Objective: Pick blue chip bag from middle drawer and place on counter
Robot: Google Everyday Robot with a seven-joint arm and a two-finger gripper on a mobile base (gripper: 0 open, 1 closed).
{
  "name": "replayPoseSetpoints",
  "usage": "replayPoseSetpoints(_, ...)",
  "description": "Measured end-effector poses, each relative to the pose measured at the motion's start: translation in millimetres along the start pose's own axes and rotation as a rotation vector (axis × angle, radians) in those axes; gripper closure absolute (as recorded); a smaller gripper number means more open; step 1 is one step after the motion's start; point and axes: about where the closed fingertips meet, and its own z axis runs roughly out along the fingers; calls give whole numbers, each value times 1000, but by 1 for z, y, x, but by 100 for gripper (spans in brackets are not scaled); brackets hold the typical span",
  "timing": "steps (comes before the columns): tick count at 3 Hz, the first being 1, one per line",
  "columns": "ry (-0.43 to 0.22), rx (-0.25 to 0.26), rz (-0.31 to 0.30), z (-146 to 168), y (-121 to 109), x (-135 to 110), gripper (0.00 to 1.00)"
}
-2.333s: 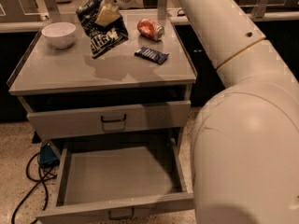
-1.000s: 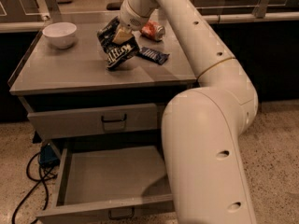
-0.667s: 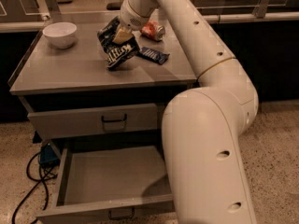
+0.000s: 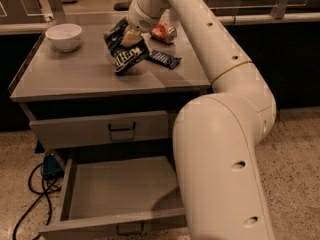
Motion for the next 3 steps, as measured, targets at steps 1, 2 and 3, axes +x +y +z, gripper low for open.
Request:
replayPoseSetpoints(1,0,0,0,0,0,0,13)
replayPoseSetpoints(2,0,0,0,0,0,0,0)
replayPoseSetpoints(3,0,0,0,0,0,0,0)
